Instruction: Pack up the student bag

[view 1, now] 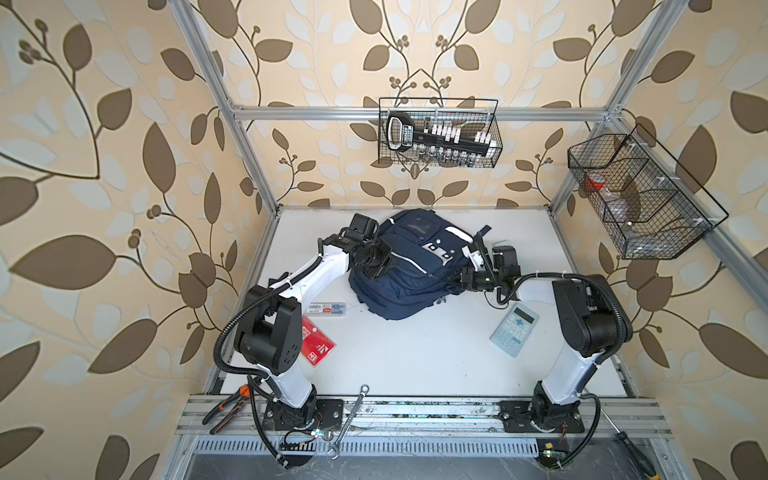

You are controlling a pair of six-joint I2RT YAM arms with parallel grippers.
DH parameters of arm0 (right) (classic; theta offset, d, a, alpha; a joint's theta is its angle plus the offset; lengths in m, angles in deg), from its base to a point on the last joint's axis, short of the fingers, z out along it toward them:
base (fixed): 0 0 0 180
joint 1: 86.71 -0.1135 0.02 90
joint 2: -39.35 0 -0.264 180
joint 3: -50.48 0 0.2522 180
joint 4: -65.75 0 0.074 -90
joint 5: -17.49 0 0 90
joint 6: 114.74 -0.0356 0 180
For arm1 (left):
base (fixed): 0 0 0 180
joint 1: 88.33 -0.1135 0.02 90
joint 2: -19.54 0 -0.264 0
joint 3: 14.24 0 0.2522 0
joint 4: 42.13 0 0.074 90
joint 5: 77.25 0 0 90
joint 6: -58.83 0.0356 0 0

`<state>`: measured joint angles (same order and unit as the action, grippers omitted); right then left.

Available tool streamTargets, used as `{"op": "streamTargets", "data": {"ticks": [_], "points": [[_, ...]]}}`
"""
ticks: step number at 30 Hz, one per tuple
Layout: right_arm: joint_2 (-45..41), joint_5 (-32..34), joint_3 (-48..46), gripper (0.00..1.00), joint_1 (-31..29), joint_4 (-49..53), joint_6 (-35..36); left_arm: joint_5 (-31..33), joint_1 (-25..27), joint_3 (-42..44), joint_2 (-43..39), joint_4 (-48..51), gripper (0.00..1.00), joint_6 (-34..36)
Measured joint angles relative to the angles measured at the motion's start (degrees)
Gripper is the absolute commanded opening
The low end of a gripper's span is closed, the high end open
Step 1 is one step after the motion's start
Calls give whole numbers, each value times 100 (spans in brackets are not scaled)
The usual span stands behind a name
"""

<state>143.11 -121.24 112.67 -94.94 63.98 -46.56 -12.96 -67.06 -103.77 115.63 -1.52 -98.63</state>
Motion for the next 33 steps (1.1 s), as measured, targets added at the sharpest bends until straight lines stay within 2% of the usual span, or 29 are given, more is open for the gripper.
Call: {"op": "streamTargets", "data": {"ticks": [2,6,12,20,31,32,33], "points": [[-4,-59,0,46,0,-59,-28,0,0,0,0,-2,0,0],[-107,-63,-120,31,2,-127,-81,0,0,0,0,-2,0,0],[-407,-81,-411,27,-55,-151,-114,0,0,0,4,-4,0,0],[-774,225,-527,0,-138,35,-90,0,0,0,11,-7,0,0],[-859,660,-525,0,-310,302,-74,-22,0,0,66,-7,0,2],[-859,715,-525,3,-352,313,-72,-24,-2,0,74,-7,0,2],[-859,763,-525,10,-385,330,-74,-26,-4,0,74,-7,0,4]]}}
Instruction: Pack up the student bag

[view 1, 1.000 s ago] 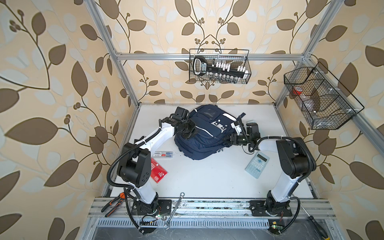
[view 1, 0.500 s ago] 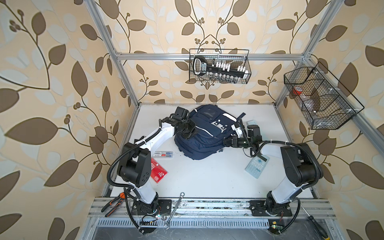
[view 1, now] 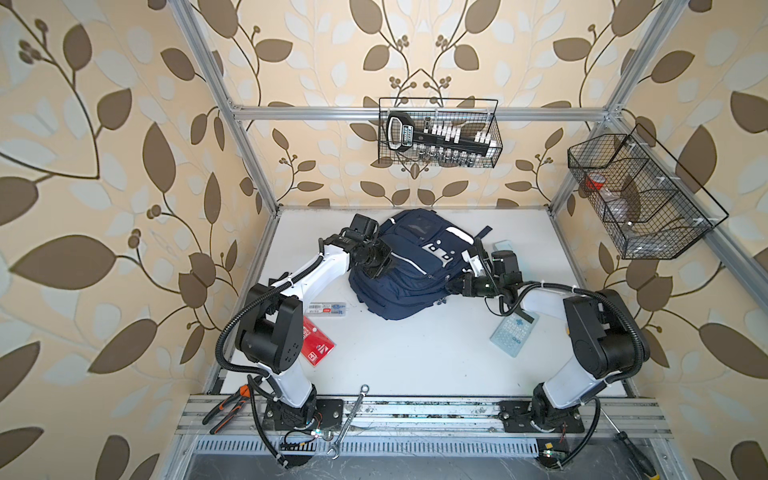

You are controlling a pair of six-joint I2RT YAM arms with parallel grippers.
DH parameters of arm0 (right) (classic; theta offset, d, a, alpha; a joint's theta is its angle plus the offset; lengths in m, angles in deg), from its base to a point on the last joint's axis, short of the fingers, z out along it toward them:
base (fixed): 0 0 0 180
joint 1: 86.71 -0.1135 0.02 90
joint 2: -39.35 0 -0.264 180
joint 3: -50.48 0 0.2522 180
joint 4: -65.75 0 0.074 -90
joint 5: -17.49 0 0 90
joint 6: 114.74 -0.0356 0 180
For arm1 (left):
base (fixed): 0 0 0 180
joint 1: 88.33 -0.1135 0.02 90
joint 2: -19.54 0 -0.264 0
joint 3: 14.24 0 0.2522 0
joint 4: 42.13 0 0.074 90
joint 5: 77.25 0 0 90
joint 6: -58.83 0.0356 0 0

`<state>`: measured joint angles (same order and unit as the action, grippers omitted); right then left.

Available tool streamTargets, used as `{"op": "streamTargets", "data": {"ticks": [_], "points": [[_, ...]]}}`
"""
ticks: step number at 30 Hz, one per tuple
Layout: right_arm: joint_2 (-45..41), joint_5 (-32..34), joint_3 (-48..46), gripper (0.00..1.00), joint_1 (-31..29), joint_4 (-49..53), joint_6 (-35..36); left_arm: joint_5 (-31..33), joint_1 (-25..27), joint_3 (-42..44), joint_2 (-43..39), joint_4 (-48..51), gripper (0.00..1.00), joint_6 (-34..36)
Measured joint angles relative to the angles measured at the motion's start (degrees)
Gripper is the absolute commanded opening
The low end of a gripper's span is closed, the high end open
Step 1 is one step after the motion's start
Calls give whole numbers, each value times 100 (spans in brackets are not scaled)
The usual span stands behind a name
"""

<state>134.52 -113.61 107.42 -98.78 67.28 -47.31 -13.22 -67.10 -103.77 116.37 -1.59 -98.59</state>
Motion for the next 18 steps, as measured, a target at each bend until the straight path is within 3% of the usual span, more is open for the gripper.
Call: {"op": "streamTargets", "data": {"ticks": [3,8,12,14,18], "points": [[0,85,0,32,-149,39,-57,-46,-33,0,2,-20,0,0],[-2,201,81,39,-326,87,-61,-66,-31,4,7,-46,0,0],[-4,629,374,35,-472,533,0,-66,-33,7,7,-52,0,0],[-4,966,579,21,-577,855,111,-66,-33,7,7,-68,0,-2],[11,1602,874,13,-752,1447,195,-66,-33,11,7,-92,0,-2]]}}
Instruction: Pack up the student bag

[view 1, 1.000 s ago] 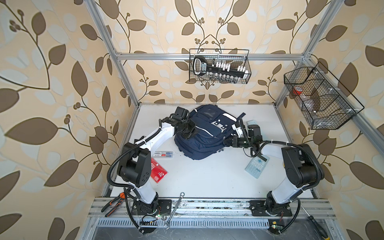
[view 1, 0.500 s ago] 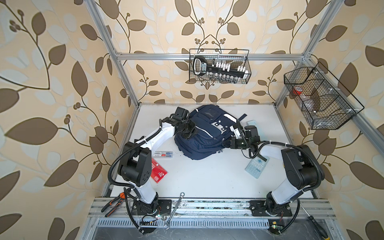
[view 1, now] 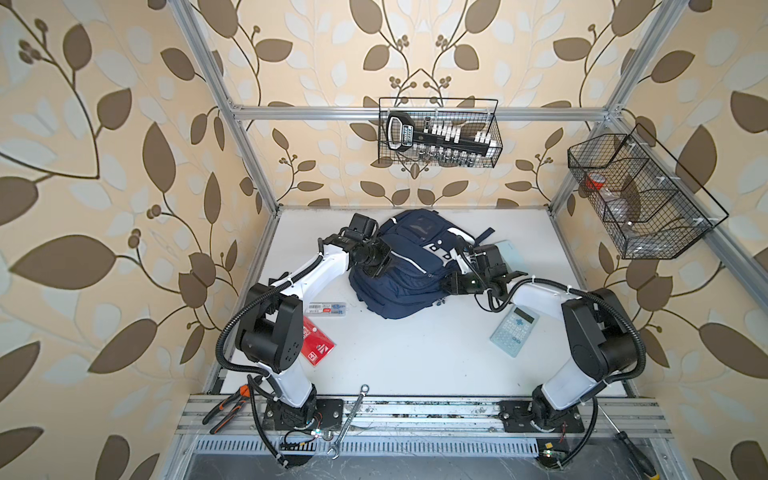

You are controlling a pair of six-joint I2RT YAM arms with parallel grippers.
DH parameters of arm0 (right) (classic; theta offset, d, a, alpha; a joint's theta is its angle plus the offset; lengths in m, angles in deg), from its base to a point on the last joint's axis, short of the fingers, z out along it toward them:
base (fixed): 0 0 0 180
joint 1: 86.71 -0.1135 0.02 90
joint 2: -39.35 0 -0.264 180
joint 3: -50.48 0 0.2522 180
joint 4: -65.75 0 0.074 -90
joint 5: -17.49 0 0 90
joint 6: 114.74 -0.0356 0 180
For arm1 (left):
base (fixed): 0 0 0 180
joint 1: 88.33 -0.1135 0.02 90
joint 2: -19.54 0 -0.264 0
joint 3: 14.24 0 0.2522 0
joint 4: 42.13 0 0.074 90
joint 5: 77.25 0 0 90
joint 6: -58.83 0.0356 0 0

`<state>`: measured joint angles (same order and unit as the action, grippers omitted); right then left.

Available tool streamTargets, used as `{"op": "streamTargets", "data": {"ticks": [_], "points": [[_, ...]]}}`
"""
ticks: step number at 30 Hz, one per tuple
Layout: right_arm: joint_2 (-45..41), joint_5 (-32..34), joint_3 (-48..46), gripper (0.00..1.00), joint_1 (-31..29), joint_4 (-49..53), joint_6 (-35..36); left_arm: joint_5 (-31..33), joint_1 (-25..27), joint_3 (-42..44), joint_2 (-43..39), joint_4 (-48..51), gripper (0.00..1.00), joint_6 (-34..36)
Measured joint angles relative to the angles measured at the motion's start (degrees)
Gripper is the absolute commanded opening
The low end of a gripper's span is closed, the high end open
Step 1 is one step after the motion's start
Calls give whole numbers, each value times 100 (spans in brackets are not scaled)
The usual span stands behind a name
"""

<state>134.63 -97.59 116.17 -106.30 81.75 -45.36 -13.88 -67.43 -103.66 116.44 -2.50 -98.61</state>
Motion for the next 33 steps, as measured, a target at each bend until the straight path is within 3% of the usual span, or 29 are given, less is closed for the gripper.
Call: {"op": "streamTargets", "data": {"ticks": [3,5,8,14,20,26,33], "points": [[81,422,160,11,-160,278,33,0,0,0,0,2,0,0],[107,673,229,18,-264,389,26,0,0,4,0,0,0,0],[105,866,243,0,-348,420,-48,0,0,7,0,-2,0,0],[-184,868,-42,0,-345,221,-273,-4,0,76,0,-66,0,0],[-1154,94,-1060,0,-157,-549,-734,-22,0,111,0,-101,0,0],[-1429,-1145,-2050,0,-186,-2258,-1867,-131,0,273,0,-247,0,2],[-1060,-1414,-2094,0,-1154,-3390,-2780,-179,15,446,-9,-422,0,-17]]}}
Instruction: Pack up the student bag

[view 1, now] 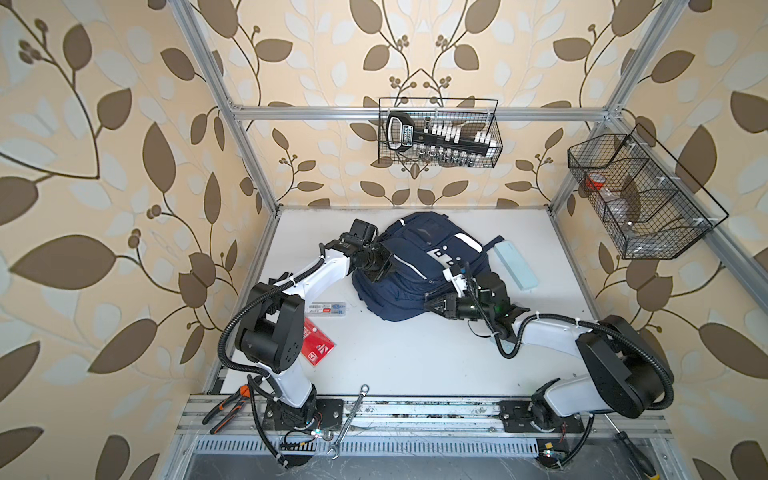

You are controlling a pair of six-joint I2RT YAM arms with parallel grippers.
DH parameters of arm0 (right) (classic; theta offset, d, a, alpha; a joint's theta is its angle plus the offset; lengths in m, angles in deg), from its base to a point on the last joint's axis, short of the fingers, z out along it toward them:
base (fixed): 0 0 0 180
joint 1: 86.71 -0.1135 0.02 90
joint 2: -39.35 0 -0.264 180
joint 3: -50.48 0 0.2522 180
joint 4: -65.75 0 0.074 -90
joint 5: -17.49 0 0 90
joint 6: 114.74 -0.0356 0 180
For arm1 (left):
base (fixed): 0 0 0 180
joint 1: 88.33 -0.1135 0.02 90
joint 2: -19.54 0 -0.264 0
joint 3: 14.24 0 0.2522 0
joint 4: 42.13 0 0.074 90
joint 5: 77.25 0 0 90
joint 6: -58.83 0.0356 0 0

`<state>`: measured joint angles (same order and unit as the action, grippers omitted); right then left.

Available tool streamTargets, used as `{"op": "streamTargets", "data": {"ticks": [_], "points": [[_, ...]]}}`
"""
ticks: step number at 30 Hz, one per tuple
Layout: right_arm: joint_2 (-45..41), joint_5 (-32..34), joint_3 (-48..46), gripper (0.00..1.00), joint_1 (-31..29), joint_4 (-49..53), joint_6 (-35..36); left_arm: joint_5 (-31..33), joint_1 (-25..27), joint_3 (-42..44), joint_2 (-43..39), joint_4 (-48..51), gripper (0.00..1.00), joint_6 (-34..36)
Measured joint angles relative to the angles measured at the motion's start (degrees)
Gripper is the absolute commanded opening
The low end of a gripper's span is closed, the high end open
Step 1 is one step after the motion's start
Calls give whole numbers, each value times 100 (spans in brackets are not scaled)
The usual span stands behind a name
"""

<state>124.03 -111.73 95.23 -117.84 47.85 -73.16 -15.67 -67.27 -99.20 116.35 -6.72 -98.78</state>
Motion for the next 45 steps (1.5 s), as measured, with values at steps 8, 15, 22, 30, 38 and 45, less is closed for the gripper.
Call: {"op": "streamTargets", "data": {"ticks": [8,15,22,30,38,45], "points": [[1067,533,1067,0,-881,-428,-723,199,138,177,-129,-118,0,-42],[1165,656,1154,0,-968,-522,-850,262,155,188,-221,-50,0,127],[798,1025,1270,69,-1156,577,-417,483,227,232,-354,332,52,748],[-973,2076,949,65,-1060,1912,-485,966,400,1132,-1893,726,49,1502],[-623,2430,804,57,-870,2026,-1620,1095,1355,1930,-2118,551,55,1784],[-509,2531,809,53,-870,2214,-1954,1427,1462,1788,-1768,490,49,1827]]}}
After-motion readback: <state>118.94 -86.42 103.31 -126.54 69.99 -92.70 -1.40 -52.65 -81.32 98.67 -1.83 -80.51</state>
